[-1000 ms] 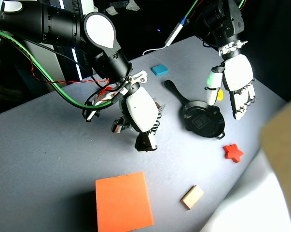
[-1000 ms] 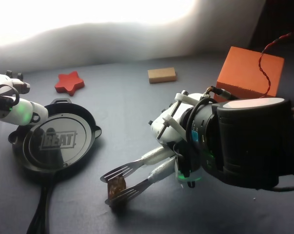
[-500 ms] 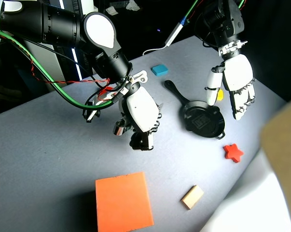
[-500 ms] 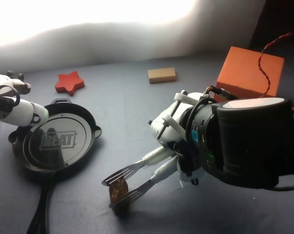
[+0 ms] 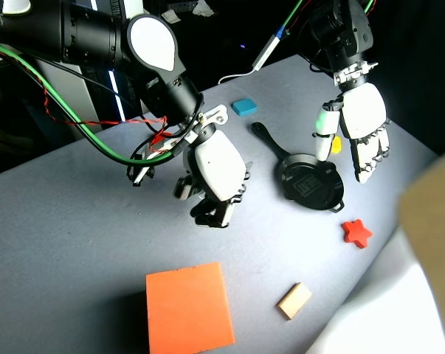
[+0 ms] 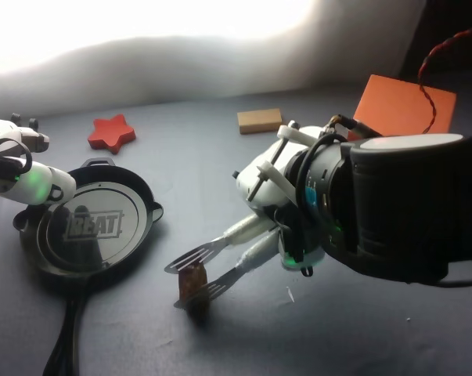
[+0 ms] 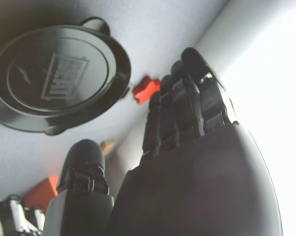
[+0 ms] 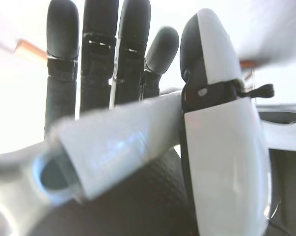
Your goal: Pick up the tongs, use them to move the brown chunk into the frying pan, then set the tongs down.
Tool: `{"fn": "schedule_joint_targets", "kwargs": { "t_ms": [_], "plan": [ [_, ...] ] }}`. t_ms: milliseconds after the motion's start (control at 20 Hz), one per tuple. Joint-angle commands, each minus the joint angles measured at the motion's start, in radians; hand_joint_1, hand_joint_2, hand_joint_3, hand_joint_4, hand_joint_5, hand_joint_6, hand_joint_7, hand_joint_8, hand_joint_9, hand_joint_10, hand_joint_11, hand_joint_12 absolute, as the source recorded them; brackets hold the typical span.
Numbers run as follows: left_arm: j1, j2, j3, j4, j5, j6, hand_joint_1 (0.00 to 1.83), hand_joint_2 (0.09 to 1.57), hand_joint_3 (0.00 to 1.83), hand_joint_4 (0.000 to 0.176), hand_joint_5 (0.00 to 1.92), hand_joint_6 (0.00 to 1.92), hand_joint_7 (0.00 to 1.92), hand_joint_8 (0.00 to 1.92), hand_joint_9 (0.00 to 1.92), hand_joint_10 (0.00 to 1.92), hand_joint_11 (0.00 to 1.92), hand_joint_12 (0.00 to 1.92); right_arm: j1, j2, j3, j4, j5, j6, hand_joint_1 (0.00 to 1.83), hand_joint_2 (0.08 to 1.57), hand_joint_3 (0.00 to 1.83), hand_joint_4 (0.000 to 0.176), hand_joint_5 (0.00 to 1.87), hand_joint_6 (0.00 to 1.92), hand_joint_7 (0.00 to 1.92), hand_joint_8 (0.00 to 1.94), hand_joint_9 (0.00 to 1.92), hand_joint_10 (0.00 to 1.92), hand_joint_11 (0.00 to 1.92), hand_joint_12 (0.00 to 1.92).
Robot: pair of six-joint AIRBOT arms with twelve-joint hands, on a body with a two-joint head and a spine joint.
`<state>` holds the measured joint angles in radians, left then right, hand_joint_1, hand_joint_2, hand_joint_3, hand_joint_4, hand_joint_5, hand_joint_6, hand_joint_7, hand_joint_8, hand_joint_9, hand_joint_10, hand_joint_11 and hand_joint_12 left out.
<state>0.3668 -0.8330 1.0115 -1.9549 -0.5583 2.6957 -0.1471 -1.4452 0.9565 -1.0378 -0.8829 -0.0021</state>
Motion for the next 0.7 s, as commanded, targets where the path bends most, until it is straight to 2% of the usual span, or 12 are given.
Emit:
{"fn": "schedule_joint_targets", "kwargs": {
  "t_ms": [0,100,400,450,650],
  "plan": [
    [-0.002,0.011,0.001,0.043,-0.011,0.003,0.03,1.33,0.00,0.000,0.11,0.00,0.19,0.00,0.23,0.00,0.00,0.88,0.019,0.008,-0.001,-0.058,0.016,-0.005,1.16,1.14,0.00,0.000,0.94,1.05,1.27,0.28,1.37,0.02,0.80,1.13],
    [-0.002,0.011,0.001,0.043,-0.011,0.003,0.04,1.34,0.00,0.000,0.10,0.00,0.19,0.00,0.23,0.00,0.00,0.90,0.036,0.012,-0.001,-0.058,0.030,-0.007,1.15,1.15,0.00,0.000,0.93,1.06,1.35,0.09,1.39,0.02,0.83,1.11],
    [-0.002,0.011,0.001,0.043,-0.011,0.003,0.01,1.33,0.00,0.000,0.10,0.00,0.20,0.01,0.23,0.00,0.00,0.90,0.086,0.009,0.027,-0.087,0.111,0.016,1.14,1.15,0.00,0.000,0.93,1.07,1.39,0.03,1.41,0.02,0.84,1.13],
    [-0.002,0.011,0.001,0.043,-0.011,0.003,0.03,1.33,0.00,0.000,0.10,0.00,0.20,0.00,0.23,0.00,0.00,0.89,0.095,-0.001,0.050,-0.120,0.136,0.038,1.14,1.15,0.00,0.000,0.93,1.07,1.39,0.03,1.41,0.02,0.84,1.13],
    [-0.003,0.010,0.004,0.043,-0.011,0.003,0.04,1.33,0.00,0.000,0.12,0.01,0.19,0.00,0.23,0.00,0.00,0.89,0.118,-0.057,0.157,-0.120,0.210,0.038,1.14,1.16,0.00,0.000,0.90,1.10,1.39,0.01,1.41,0.02,0.84,1.13]
  ]
}}
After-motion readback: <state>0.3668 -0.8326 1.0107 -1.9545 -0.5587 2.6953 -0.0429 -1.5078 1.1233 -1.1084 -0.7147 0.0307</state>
